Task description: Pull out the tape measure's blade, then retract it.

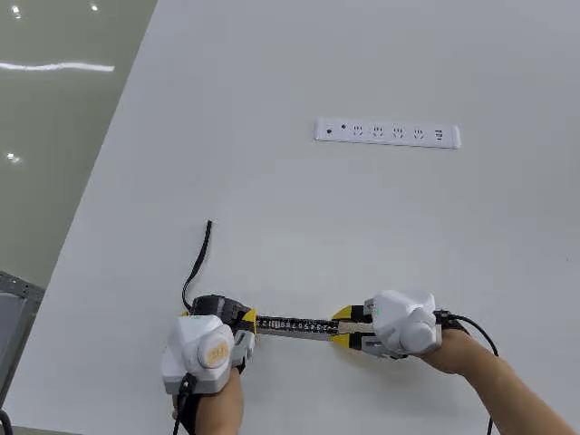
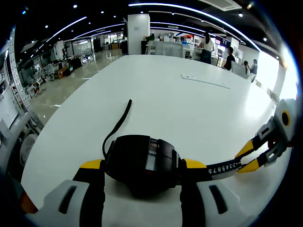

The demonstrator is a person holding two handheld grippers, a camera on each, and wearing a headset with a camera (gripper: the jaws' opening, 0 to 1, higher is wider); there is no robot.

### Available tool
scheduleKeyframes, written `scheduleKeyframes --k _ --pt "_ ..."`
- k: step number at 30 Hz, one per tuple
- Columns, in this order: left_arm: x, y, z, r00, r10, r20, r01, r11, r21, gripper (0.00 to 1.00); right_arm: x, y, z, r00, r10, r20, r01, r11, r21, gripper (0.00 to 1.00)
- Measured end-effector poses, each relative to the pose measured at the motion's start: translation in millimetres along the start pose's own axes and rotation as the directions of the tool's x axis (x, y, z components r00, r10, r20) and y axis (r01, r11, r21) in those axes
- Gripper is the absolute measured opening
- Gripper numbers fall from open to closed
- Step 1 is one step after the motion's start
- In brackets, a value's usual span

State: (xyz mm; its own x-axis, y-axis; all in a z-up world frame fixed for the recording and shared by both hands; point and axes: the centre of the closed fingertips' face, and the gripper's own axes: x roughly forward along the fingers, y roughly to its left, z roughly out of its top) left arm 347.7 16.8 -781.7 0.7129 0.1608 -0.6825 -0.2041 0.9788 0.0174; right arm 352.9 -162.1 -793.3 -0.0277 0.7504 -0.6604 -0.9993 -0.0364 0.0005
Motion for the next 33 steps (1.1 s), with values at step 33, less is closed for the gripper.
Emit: scheduleKeyframes --k 33 --pt "0.7 -1.7 -0.1 1.0 0.003 -0.004 -0.003 1.0 0.011 0.62 12.4 -0.3 10.8 0.9999 0.012 0.001 -0.012 1.0 -0.009 0.14"
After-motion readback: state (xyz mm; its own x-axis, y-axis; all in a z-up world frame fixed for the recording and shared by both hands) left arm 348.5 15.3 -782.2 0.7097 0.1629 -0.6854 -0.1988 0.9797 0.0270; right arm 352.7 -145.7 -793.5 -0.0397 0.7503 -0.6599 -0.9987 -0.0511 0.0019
